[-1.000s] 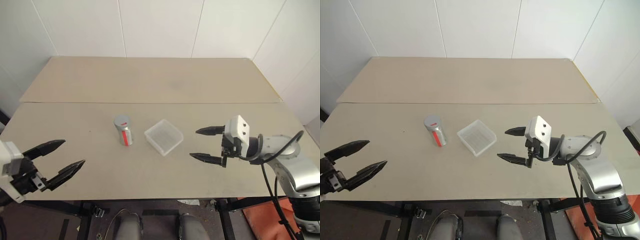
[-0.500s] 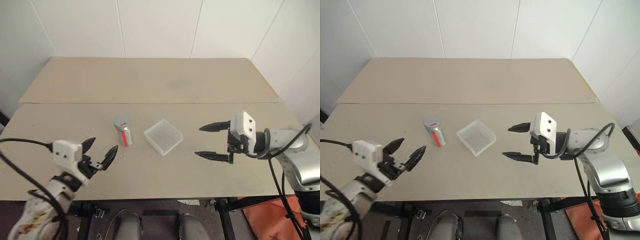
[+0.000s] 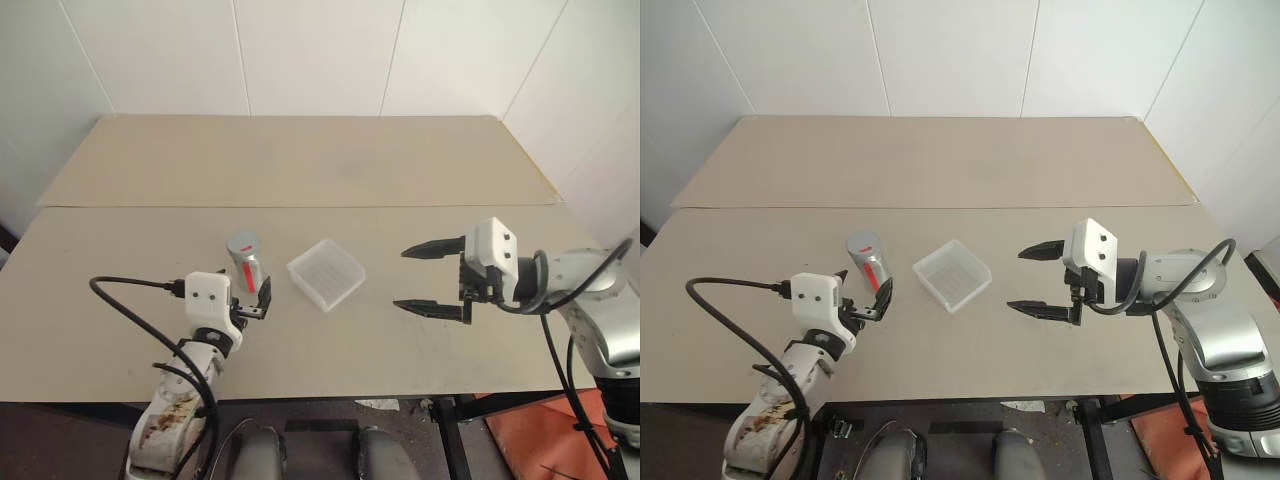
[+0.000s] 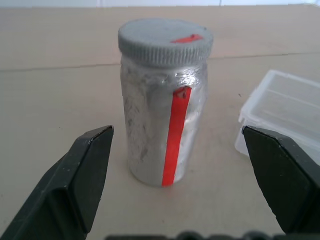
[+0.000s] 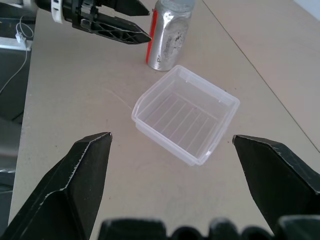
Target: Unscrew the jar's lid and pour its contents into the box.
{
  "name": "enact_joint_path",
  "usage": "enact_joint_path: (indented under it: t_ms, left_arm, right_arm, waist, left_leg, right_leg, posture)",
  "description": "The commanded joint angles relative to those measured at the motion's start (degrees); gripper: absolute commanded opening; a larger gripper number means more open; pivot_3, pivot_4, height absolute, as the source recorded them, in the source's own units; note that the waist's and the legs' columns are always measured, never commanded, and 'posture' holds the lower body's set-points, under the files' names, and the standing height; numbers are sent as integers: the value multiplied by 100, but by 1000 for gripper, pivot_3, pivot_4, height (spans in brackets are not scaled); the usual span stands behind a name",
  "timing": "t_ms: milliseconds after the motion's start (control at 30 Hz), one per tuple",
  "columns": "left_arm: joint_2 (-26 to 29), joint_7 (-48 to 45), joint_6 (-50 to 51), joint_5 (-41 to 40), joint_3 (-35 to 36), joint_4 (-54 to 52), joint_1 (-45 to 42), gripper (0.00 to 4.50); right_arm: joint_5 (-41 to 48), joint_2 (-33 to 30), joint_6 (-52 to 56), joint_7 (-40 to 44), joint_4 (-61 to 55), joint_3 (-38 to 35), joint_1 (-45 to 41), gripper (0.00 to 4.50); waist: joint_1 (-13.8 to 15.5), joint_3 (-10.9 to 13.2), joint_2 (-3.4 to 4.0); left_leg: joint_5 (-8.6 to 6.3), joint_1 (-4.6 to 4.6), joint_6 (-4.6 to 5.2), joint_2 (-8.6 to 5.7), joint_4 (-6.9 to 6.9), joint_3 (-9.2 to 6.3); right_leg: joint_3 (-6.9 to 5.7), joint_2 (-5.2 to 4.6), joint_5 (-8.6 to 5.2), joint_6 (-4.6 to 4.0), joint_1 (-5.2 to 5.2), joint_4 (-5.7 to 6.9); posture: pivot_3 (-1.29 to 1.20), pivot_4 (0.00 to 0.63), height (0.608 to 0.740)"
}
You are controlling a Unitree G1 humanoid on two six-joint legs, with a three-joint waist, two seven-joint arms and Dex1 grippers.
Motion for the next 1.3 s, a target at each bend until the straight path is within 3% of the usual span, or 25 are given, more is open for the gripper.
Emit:
enact_joint_path:
  t_ms: [33,667,1067,1167,1300]
  left_arm:
    - [-155,253,-478,530,-242,200,-187,4471]
    - [-1288,1315,-1316,1742,-425,1471,-873,4471]
    - [-1441,1500,-1706,1936,-422,2150,-1347,4471]
    - [-1435,1486,-1778,1915,-389,2292,-1441,3879]
    - [-1443,1456,-1766,1911,-405,2267,-1428,2593]
  right_arm:
    - [86,-140,-48,-44,-232,-311,-7,4500]
    - [229,-380,13,23,-309,-488,16,4500]
    - [285,-377,-14,66,-393,-601,136,4500]
    - [333,-399,-2,54,-432,-622,164,4500]
    - [412,-412,14,44,-484,-654,183,4500]
  waist:
    - [5,0,0]
    - [28,0,0]
    - [61,0,0]
    - [67,0,0]
    - [68,0,0]
  left_leg:
    - [0,0,0,0,1,-1]
    - [0,-6,0,-3,2,-4]
    - [0,-11,0,-4,4,-7]
    - [0,-12,0,-5,4,-6]
    - [0,-12,0,-5,5,-7]
  right_leg:
    - [0,0,0,0,0,1]
    - [-2,-1,1,3,0,-1]
    - [-4,-1,2,5,-2,-4]
    - [-4,-1,2,5,-2,-3]
    - [-4,-1,2,6,-2,-4]
  posture:
    - [0,150,740]
    - [0,150,740]
    - [0,150,740]
    - [0,150,740]
    - [0,150,740]
